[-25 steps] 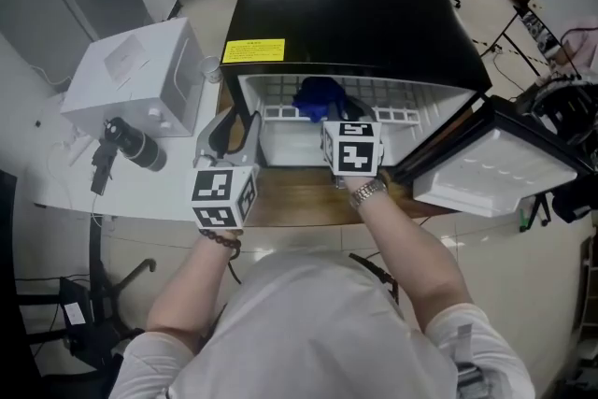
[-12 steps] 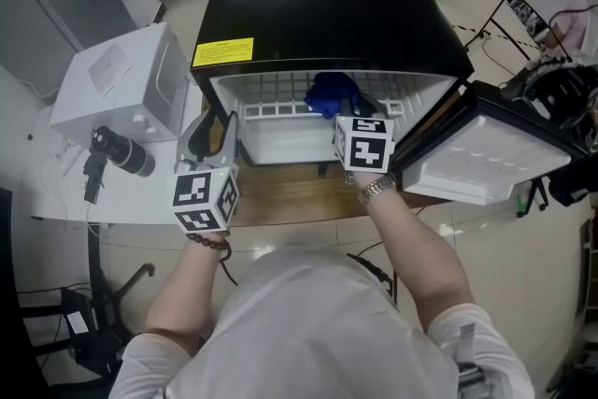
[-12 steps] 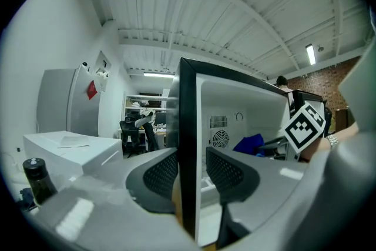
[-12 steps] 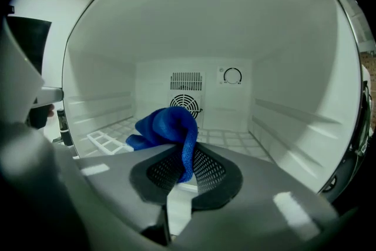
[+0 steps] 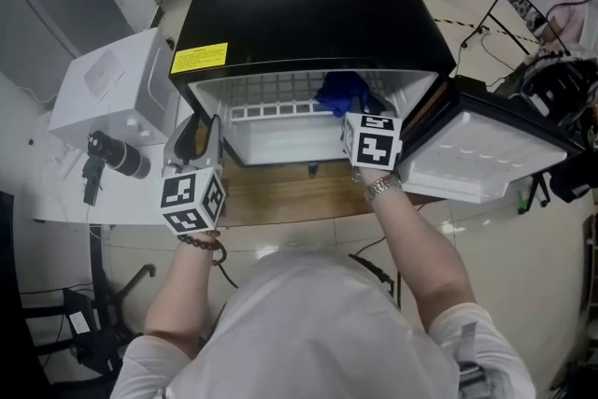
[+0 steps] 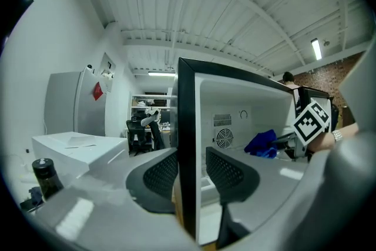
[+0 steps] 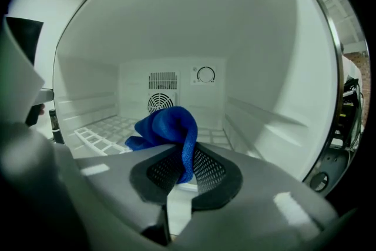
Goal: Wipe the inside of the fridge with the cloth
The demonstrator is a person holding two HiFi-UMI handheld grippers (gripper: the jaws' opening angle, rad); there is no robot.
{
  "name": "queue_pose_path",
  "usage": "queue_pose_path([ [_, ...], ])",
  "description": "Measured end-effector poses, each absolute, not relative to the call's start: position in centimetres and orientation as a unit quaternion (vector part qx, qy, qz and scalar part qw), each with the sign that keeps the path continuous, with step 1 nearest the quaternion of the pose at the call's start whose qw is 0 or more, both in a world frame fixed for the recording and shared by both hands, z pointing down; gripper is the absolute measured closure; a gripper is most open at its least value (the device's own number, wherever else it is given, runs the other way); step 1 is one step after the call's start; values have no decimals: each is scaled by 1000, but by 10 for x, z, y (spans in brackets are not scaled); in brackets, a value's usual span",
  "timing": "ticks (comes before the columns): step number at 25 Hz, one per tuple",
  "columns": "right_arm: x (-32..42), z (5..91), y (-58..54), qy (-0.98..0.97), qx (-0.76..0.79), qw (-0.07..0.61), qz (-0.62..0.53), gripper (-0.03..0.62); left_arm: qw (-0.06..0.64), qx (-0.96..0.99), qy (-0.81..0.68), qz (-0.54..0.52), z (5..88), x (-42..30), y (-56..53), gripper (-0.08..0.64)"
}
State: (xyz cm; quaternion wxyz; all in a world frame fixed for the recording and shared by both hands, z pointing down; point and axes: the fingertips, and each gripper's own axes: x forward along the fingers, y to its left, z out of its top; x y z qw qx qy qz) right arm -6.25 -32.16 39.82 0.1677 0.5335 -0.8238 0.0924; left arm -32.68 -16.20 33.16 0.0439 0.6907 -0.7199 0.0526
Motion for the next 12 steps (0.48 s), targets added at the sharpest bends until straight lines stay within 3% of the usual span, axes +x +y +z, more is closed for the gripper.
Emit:
queue_pose_path([
  [12, -42, 398, -325, -814, 549, 165, 88, 557, 48, 677, -733, 49, 332, -329, -161, 416],
])
